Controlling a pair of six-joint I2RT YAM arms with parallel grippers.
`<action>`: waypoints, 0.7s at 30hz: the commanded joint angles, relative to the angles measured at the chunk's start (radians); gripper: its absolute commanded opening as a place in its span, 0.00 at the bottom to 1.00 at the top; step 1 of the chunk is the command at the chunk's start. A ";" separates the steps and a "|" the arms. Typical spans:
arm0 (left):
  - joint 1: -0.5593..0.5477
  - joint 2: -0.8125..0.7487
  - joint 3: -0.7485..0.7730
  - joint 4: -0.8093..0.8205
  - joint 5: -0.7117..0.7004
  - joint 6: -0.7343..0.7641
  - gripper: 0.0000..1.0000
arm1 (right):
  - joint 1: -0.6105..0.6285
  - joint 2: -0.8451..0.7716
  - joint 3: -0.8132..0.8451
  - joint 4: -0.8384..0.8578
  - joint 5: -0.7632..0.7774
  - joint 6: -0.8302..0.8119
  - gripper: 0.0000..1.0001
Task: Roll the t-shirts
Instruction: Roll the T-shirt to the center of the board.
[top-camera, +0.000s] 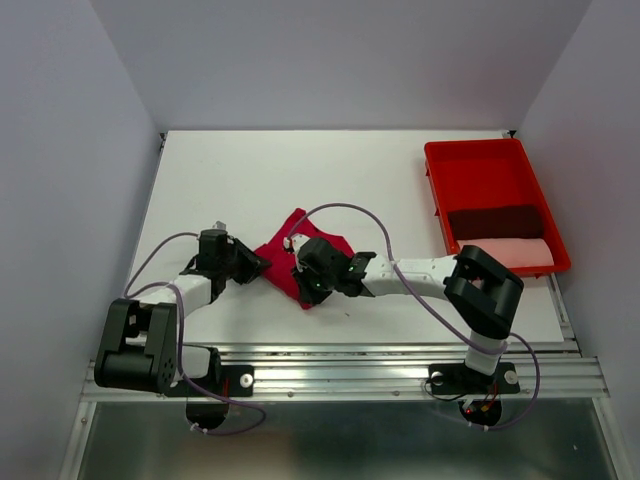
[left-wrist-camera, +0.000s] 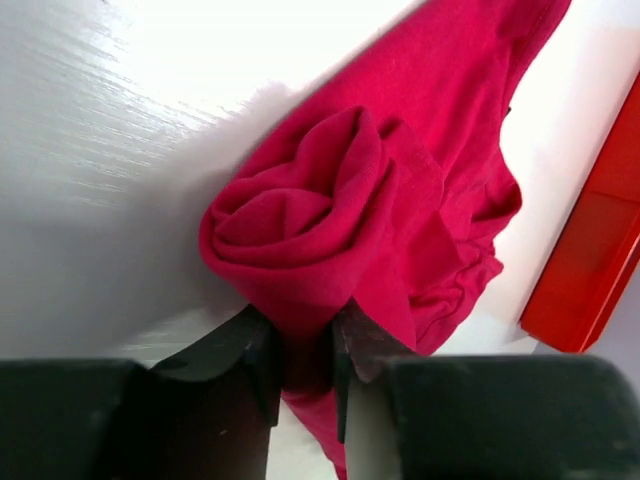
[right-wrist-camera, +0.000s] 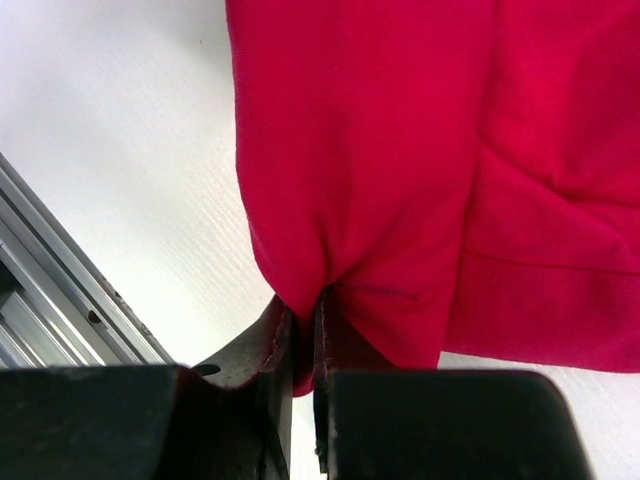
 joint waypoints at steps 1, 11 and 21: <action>0.004 -0.005 0.054 0.007 -0.012 0.010 0.19 | 0.002 -0.053 0.006 0.008 0.025 -0.027 0.15; 0.004 -0.043 0.196 -0.263 -0.060 0.047 0.00 | 0.059 -0.100 0.079 -0.124 0.288 -0.153 0.71; 0.004 -0.010 0.250 -0.327 -0.049 0.050 0.00 | 0.188 -0.031 0.140 -0.131 0.525 -0.257 0.84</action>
